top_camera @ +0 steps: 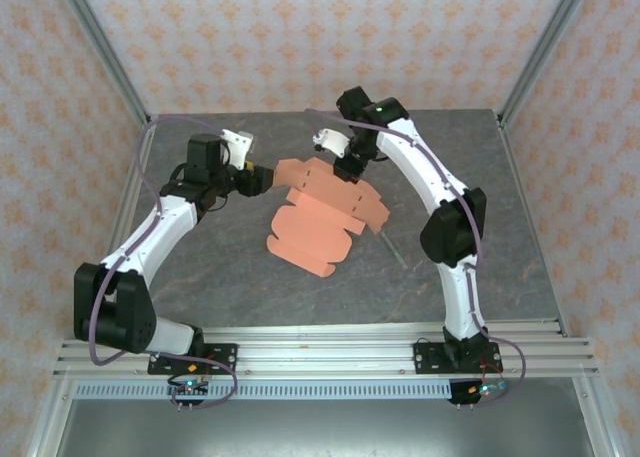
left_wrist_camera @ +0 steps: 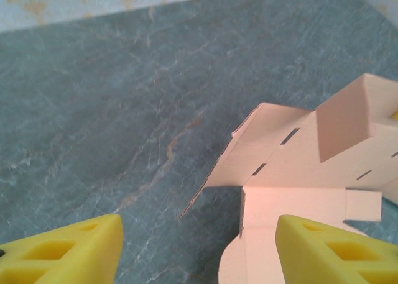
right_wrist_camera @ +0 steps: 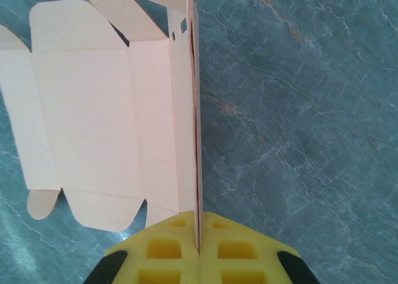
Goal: Fold the paper box
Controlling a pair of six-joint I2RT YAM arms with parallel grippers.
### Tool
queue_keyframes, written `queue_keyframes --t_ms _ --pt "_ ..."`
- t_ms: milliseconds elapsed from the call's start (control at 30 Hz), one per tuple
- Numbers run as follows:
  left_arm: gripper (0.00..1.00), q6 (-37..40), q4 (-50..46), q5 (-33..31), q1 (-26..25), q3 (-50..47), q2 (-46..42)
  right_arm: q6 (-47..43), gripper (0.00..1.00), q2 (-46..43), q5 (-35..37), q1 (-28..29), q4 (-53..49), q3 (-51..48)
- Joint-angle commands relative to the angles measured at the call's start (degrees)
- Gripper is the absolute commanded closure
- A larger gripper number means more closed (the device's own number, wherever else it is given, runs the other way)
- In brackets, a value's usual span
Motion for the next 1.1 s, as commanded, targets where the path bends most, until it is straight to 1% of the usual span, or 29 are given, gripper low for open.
queue_keyframes --t_ms 0,67,133,300,433,533,733,1000,1067 --pt "0.34 -2.13 -2.77 -4.81 0.03 1.36 -0.02 -2.52 1.0 -1.22 7.83 2.24 1.15 -0.85" --pt "0.35 -5.04 -2.74 -7.87 0.04 0.51 -0.09 -2.87 1.0 -0.42 10.34 3.07 1.77 -0.45" --pt "0.36 -7.34 -2.09 -8.67 0.02 -1.19 -0.85 -3.3 1.0 0.16 11.24 3.54 2.45 -0.11" --pt "0.36 -17.12 2.75 -13.06 0.02 -8.2 -4.7 -3.15 1.0 2.12 18.14 5.83 4.74 -0.17" --pt "0.36 -21.3 5.37 -14.4 0.03 -12.66 -7.17 -2.03 1.0 2.94 22.55 7.38 7.78 -2.1" --pt "0.36 -22.17 6.21 -15.94 -0.01 -14.7 -8.52 -1.38 1.0 3.1 24.93 8.37 10.81 -4.16" --pt "0.36 -23.15 9.39 -16.87 0.03 -17.69 -9.69 -1.57 1.0 2.53 29.4 10.29 16.82 -9.55" --pt "0.34 -23.03 16.16 -15.14 -0.02 -19.12 -6.91 -3.72 1.0 -2.49 33.52 11.04 26.96 -18.53" --pt "0.34 -23.04 16.63 -15.01 0.02 -18.62 -5.52 -4.73 1.0 -4.21 34.71 11.11 30.21 -20.94"
